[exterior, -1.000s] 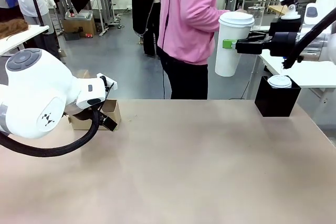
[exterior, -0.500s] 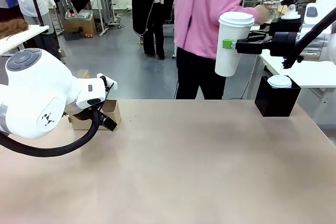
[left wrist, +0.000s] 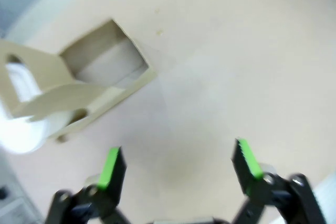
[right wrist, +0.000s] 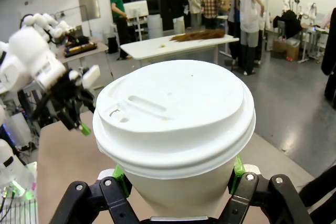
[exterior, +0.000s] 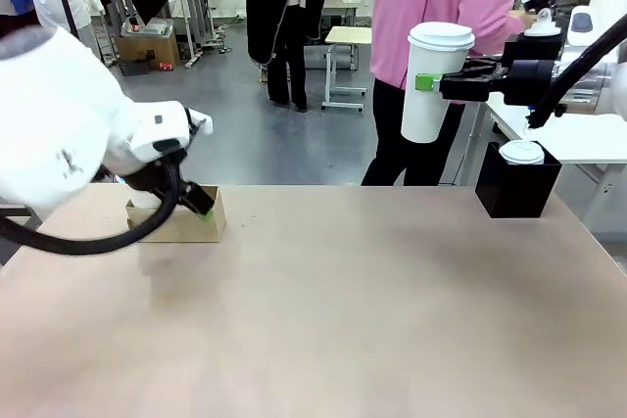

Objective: Pour a drink into a cup and package it in a carrier.
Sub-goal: Position the Cup Carrier in the center of the table.

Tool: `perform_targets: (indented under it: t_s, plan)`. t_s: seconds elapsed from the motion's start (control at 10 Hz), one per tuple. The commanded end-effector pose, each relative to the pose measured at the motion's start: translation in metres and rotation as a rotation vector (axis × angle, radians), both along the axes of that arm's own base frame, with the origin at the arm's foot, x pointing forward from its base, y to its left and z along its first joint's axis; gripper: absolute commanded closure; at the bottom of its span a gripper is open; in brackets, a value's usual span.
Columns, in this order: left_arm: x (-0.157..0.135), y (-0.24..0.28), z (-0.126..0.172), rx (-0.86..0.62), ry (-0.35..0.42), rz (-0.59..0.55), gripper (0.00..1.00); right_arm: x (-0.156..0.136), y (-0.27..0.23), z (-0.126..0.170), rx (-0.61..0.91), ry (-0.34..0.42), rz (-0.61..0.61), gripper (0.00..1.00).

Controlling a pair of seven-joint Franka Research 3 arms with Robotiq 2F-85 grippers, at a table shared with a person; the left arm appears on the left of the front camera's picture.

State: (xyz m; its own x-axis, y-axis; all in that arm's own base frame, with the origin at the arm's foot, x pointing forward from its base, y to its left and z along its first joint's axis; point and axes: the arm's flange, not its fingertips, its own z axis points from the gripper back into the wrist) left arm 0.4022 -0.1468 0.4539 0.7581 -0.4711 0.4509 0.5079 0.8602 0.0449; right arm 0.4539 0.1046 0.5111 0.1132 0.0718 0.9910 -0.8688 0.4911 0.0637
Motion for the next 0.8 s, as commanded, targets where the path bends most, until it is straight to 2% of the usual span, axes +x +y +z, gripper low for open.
perform_targets:
  t_s: [0.0,0.3,0.5,0.7]
  plan:
    - [0.008,0.020,0.052,-0.019,0.062,0.098,0.00,0.000,0.002,0.004,0.004,-0.007,0.004,0.20]
    - [0.055,0.049,0.105,-0.030,0.119,0.236,0.00,0.000,0.002,0.004,0.004,-0.007,0.004,0.20]
    - [0.092,0.056,0.106,-0.036,0.157,0.286,0.00,0.000,0.002,0.004,0.004,-0.007,0.004,0.20]
    - [0.125,0.059,0.092,-0.026,0.203,0.334,0.00,0.000,0.002,0.004,0.004,-0.007,0.004,0.20]
